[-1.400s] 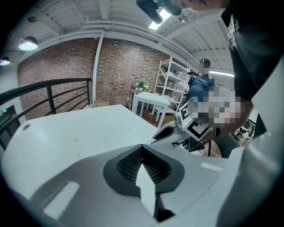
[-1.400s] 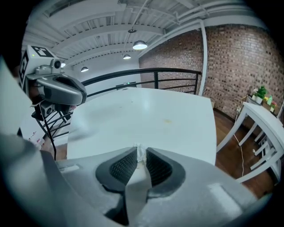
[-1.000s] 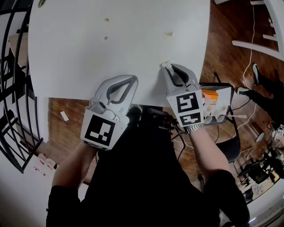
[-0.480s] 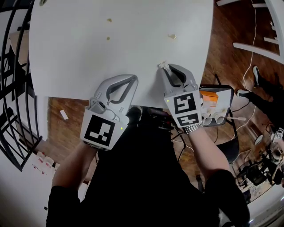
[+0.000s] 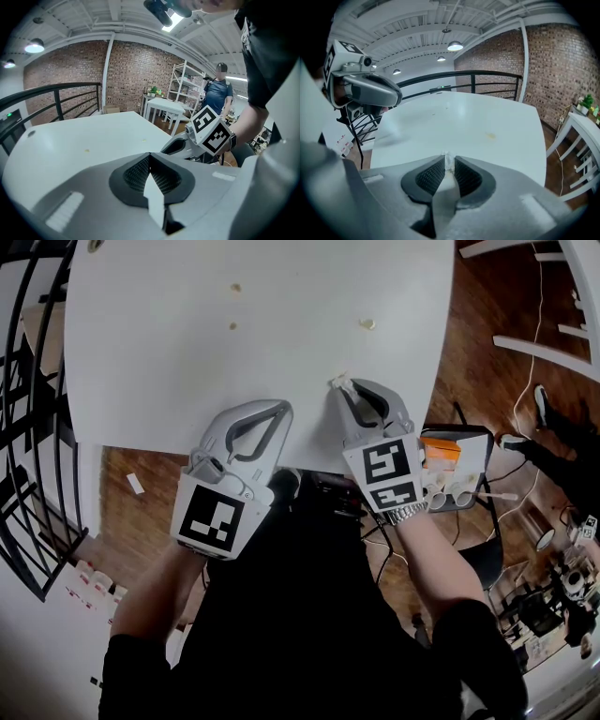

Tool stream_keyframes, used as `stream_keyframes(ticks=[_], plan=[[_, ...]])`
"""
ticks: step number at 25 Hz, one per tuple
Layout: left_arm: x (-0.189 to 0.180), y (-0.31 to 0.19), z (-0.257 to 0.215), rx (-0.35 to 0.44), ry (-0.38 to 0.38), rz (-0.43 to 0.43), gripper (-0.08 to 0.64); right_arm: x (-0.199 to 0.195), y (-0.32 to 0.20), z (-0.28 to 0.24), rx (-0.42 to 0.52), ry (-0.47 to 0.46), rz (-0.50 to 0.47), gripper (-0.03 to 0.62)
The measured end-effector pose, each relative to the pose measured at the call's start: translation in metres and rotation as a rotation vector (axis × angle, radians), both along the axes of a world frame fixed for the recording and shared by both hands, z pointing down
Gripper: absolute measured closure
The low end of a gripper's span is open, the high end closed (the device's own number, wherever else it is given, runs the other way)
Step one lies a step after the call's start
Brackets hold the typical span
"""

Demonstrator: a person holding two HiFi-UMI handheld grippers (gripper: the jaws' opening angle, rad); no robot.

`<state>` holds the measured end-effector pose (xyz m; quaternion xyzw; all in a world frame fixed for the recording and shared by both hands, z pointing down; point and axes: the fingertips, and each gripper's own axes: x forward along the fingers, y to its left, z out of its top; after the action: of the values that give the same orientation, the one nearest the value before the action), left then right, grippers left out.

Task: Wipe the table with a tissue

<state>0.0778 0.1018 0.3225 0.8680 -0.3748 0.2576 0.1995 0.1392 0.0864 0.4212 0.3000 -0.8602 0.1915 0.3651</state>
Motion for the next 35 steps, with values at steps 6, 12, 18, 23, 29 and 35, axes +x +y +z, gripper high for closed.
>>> stream_keyframes(ticks=[6,12,18,23,29,35], plan=[[-0.003,-0.005,-0.002,0.005,-0.002,-0.003,0.544,-0.004,-0.007,-0.007,0.015,-0.014,0.000,0.538],[-0.005,-0.010,-0.003,0.009,0.006,-0.006,0.544,0.000,-0.021,-0.011,0.033,-0.006,0.014,0.538],[-0.008,-0.014,-0.001,0.009,0.009,-0.014,0.544,0.008,-0.038,-0.013,0.056,0.004,0.042,0.538],[-0.008,-0.018,-0.001,0.004,0.011,-0.013,0.543,0.020,-0.058,-0.015,0.074,0.018,0.078,0.538],[-0.006,-0.024,0.000,0.003,0.013,-0.015,0.543,0.032,-0.077,-0.014,0.085,0.033,0.106,0.538],[-0.003,-0.028,0.001,-0.003,0.012,-0.014,0.544,0.037,-0.086,-0.009,0.076,0.046,0.107,0.538]])
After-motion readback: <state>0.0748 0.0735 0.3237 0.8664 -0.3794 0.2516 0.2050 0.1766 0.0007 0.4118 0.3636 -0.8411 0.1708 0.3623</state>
